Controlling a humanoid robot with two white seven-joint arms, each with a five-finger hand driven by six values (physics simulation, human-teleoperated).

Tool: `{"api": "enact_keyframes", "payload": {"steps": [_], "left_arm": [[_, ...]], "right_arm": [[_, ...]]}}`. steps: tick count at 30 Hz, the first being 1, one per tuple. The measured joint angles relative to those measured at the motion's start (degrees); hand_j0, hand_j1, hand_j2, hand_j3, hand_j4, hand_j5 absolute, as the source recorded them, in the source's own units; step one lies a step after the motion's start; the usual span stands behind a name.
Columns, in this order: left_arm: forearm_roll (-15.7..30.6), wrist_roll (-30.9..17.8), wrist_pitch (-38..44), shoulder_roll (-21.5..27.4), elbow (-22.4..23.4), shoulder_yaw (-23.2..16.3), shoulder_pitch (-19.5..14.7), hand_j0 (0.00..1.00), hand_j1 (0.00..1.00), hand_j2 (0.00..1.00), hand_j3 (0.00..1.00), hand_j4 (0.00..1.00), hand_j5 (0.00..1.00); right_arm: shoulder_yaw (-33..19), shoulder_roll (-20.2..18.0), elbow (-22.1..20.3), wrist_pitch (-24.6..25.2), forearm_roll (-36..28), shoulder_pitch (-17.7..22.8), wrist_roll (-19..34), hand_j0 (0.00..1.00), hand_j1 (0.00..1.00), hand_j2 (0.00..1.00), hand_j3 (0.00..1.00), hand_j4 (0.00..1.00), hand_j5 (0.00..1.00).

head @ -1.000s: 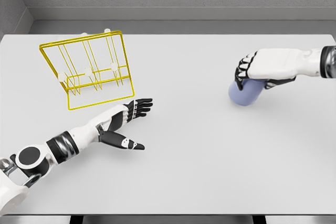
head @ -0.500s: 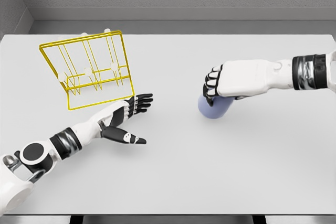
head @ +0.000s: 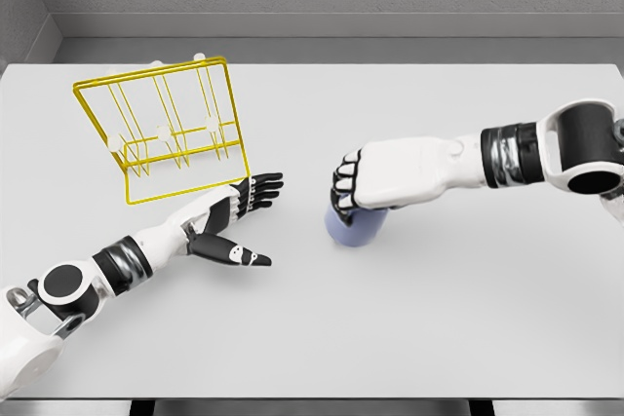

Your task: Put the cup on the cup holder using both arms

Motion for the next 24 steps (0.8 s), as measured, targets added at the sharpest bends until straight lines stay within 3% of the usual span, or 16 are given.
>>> {"api": "enact_keyframes", "payload": {"steps": [15,16,18,20,24], "left_arm": [[0.0,0.0,0.0,-0.3,0.0,0.1,-0.4,1.0,1.0,1.0,1.0,1.0,1.0],[0.0,0.0,0.0,-0.3,0.0,0.1,-0.4,1.0,1.0,1.0,1.0,1.0,1.0],[0.0,0.0,0.0,-0.3,0.0,0.1,-0.5,1.0,1.0,1.0,1.0,1.0,1.0],[0.0,0.0,0.0,-0.3,0.1,0.1,-0.5,1.0,1.0,1.0,1.0,1.0,1.0],[0.0,0.0,0.0,-0.4,0.1,0.1,-0.6,1.0,1.0,1.0,1.0,1.0,1.0]], "right_arm": [[1.6,3.3,0.4,0.0,3.3,1.1,0.0,0.5,0.5,0.5,0.5,0.5,0.5],[1.6,3.3,0.4,0.0,3.4,1.1,0.0,0.54,0.54,0.54,0.54,0.54,0.54],[1.6,3.4,0.4,0.0,3.6,1.1,0.0,0.71,0.71,0.71,0.71,0.71,0.71],[1.4,3.4,0.5,0.0,3.7,1.1,0.0,0.94,0.94,0.94,0.94,0.94,0.94],[1.1,3.4,0.5,0.0,4.0,1.3,0.0,0.99,0.99,0.99,0.99,0.99,0.99]]}}
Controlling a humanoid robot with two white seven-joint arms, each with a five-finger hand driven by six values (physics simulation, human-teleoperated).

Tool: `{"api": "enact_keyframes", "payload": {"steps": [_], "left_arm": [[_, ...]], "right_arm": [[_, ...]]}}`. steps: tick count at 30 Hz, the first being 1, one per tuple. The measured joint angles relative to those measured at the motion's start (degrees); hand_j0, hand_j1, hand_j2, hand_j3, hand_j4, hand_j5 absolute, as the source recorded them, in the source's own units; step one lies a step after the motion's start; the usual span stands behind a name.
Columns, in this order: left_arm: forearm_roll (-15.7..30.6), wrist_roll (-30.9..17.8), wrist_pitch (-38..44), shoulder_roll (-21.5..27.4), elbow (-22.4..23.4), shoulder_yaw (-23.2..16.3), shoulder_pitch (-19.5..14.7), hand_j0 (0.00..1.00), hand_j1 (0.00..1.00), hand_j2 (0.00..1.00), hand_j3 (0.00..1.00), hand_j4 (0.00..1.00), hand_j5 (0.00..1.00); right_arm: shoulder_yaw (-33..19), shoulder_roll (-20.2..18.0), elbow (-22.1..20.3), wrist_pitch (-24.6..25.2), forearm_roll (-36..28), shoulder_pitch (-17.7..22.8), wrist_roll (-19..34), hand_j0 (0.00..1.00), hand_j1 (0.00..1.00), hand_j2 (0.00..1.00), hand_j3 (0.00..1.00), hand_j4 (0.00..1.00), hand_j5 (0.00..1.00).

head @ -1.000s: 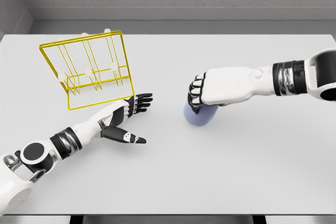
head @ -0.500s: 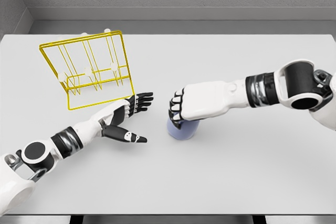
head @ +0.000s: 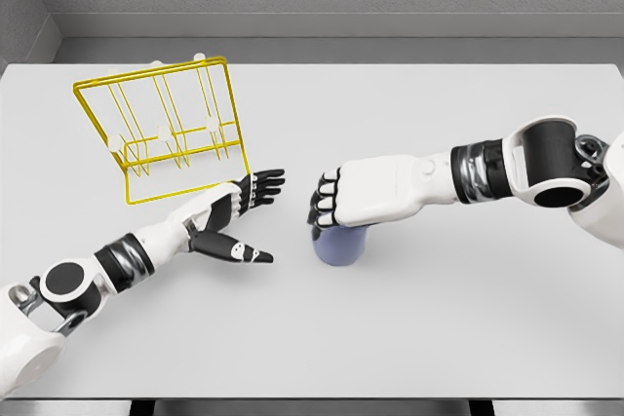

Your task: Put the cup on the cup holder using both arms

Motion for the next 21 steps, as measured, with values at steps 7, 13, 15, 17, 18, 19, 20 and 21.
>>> {"api": "enact_keyframes", "payload": {"steps": [7,13,15,17,18,19,20,21], "left_arm": [[0.0,0.0,-0.1,0.0,0.3,0.0,0.0,1.0,1.0,1.0,1.0,1.0,1.0],[0.0,0.0,-0.1,0.0,0.8,0.1,-0.5,1.0,1.0,1.0,1.0,1.0,1.0],[0.1,0.0,-0.1,0.0,1.0,0.0,-0.8,1.0,1.0,1.0,1.0,1.0,1.0],[0.1,0.0,-0.1,-0.3,1.1,0.0,-1.0,1.0,1.0,1.0,1.0,1.0,1.0],[0.0,0.0,-0.1,-0.5,1.1,0.0,-1.1,1.0,1.0,1.0,1.0,1.0,1.0],[0.0,0.0,-0.1,-1.0,1.2,-0.1,-1.4,1.0,1.0,1.0,1.0,1.0,1.0],[0.0,0.0,-0.1,-1.4,1.2,-0.2,-1.8,1.0,1.0,1.0,1.0,1.0,1.0],[0.0,0.0,-0.1,-1.9,1.3,-0.4,-2.4,1.0,1.0,1.0,1.0,1.0,1.0]], "right_arm": [[-0.5,-0.2,0.1,0.0,-0.1,0.2,0.0,1.0,1.0,1.0,1.0,1.0,1.0],[-9.6,-2.0,0.1,0.0,-1.0,3.5,0.0,1.0,1.0,1.0,1.0,1.0,1.0],[-13.1,-2.9,0.1,0.0,-2.5,4.0,0.0,1.0,1.0,1.0,1.0,1.0,1.0],[-18.3,-4.6,0.7,-0.1,-4.8,6.8,0.0,1.0,1.0,1.0,1.0,1.0,1.0],[-21.6,-5.5,1.8,0.0,-6.8,7.2,0.0,1.0,1.0,1.0,1.0,1.0,1.0],[-24.2,-6.3,3.2,0.0,-8.5,7.6,0.0,1.0,1.0,1.0,1.0,1.0,1.0],[-26.4,-6.9,4.4,0.0,-9.7,9.2,0.0,1.0,1.0,1.0,1.0,1.0,1.0],[-28.9,-7.3,5.2,-0.1,-10.5,12.8,0.0,1.0,1.0,1.0,1.0,1.0,1.0]]}}
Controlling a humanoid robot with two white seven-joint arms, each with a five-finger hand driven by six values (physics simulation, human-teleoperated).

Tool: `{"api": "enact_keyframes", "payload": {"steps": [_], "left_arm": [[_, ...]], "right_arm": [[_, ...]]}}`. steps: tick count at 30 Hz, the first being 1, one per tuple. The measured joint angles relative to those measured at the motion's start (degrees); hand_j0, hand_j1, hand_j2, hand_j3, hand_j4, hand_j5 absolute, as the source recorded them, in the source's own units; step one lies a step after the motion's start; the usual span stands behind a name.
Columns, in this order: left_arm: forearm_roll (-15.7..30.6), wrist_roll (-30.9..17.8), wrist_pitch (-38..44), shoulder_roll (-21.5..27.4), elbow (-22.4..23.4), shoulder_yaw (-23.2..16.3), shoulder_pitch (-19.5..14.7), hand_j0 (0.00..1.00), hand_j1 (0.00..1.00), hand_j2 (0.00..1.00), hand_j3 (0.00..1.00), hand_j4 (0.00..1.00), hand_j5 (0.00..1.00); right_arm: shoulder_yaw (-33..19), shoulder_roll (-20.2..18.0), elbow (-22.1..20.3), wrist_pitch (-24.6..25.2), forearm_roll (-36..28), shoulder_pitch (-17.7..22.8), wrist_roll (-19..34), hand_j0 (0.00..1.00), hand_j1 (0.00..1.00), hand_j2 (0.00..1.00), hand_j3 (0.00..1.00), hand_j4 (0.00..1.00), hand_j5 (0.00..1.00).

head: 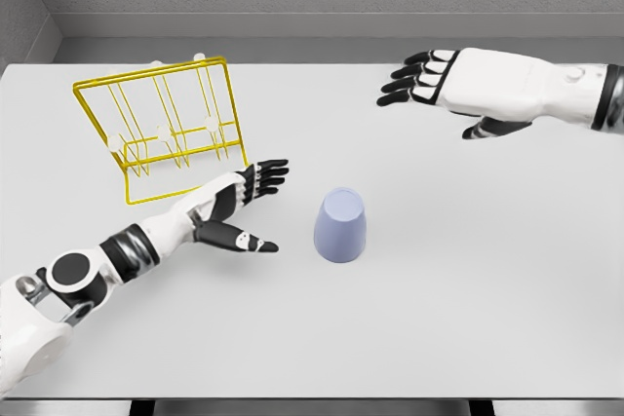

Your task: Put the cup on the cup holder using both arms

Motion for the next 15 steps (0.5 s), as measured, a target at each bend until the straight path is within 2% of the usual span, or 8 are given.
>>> {"api": "enact_keyframes", "payload": {"steps": [3,7,13,15], "left_arm": [[-0.1,0.0,0.0,-1.2,0.1,-1.2,-1.1,1.0,1.0,1.0,1.0,1.0,1.0],[-0.1,0.0,0.1,-2.0,0.2,-2.8,-2.3,1.0,1.0,1.0,1.0,1.0,1.0],[-0.1,0.0,0.2,-3.2,0.2,-4.3,-2.9,1.0,1.0,1.0,1.0,1.0,1.0],[-0.2,0.0,0.2,-3.4,0.2,-4.6,-2.9,1.0,1.0,1.0,1.0,1.0,1.0]], "right_arm": [[-8.9,-0.5,1.4,-0.1,-2.5,10.9,0.0,1.0,1.0,1.0,1.0,1.0,1.0],[-14.9,0.4,2.3,0.0,-7.9,18.4,0.0,1.0,1.0,1.0,1.0,1.0,1.0],[-20.1,4.1,4.5,0.0,-10.8,22.7,0.0,1.0,1.0,1.0,1.0,1.0,1.0],[-21.8,5.0,5.1,0.0,-11.0,22.8,0.0,1.0,1.0,1.0,1.0,1.0,1.0]]}}
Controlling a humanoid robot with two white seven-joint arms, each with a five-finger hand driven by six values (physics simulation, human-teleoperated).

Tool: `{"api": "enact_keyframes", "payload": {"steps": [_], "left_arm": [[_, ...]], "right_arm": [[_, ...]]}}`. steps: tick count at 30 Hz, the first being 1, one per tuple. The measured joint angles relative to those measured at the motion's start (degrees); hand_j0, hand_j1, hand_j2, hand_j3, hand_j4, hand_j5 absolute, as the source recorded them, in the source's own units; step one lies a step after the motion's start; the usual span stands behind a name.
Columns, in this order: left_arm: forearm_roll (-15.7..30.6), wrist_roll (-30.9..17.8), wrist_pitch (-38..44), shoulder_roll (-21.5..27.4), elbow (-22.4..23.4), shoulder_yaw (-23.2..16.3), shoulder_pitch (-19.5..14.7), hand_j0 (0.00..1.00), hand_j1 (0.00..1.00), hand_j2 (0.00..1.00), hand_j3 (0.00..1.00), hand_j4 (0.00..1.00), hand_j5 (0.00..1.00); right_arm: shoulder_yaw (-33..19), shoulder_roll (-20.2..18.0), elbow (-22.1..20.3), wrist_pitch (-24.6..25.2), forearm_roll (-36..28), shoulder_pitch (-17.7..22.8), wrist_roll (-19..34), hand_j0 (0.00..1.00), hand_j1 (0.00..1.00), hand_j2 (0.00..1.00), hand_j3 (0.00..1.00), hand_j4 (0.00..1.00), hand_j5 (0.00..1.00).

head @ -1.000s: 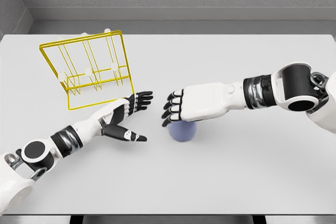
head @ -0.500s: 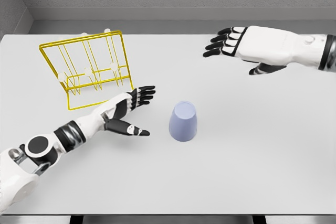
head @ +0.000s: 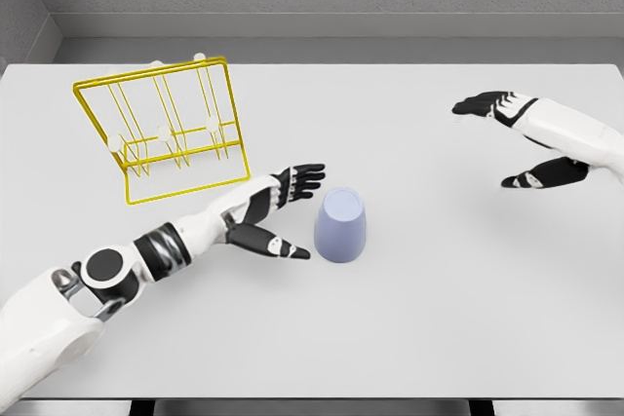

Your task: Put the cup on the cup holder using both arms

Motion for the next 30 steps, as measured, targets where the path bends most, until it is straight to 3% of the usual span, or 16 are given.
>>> {"api": "enact_keyframes", "payload": {"steps": [15,30], "left_arm": [[-0.1,0.0,0.1,-3.2,2.3,-2.3,-2.6,1.0,1.0,1.0,1.0,1.0,1.0],[-0.3,0.0,0.2,-5.3,4.1,-3.3,-2.7,1.0,1.0,1.0,1.0,1.0,1.0]], "right_arm": [[-2.0,2.3,0.4,0.0,-0.3,-0.2,0.0,1.0,1.0,1.0,1.0,1.0,1.0],[-2.0,2.6,0.3,0.0,-0.4,-0.1,0.0,1.0,1.0,1.0,1.0,1.0,1.0]]}}
